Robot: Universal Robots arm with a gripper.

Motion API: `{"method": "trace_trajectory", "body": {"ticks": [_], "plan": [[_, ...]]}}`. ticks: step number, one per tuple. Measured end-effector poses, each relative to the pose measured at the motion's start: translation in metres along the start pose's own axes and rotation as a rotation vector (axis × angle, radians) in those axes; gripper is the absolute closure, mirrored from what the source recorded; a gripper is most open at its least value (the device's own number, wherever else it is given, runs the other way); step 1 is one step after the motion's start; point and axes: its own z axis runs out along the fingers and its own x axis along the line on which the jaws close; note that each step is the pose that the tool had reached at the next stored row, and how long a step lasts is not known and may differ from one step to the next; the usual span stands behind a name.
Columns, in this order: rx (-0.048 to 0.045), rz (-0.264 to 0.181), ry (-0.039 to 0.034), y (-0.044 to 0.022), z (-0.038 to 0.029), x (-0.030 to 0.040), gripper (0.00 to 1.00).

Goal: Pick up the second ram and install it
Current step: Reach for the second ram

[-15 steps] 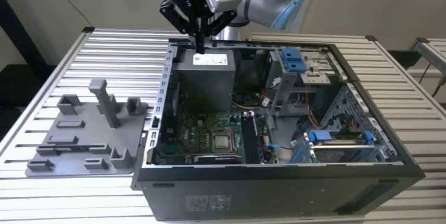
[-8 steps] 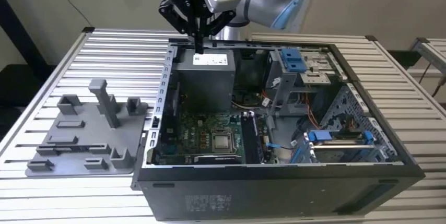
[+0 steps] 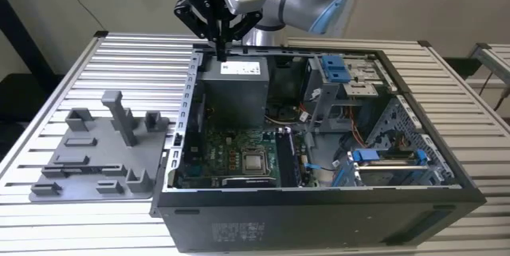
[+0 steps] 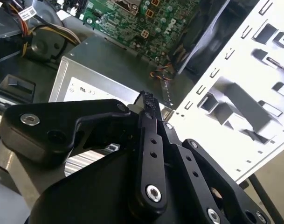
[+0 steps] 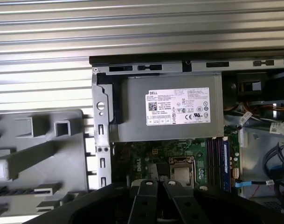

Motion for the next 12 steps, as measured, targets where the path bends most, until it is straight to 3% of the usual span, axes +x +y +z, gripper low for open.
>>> {"method": "trace_trajectory", "body": {"ticks": [12], "plan": [[0.0000,0.000,0.0000,-0.0011,-0.0003,0.0156,0.89]]}}
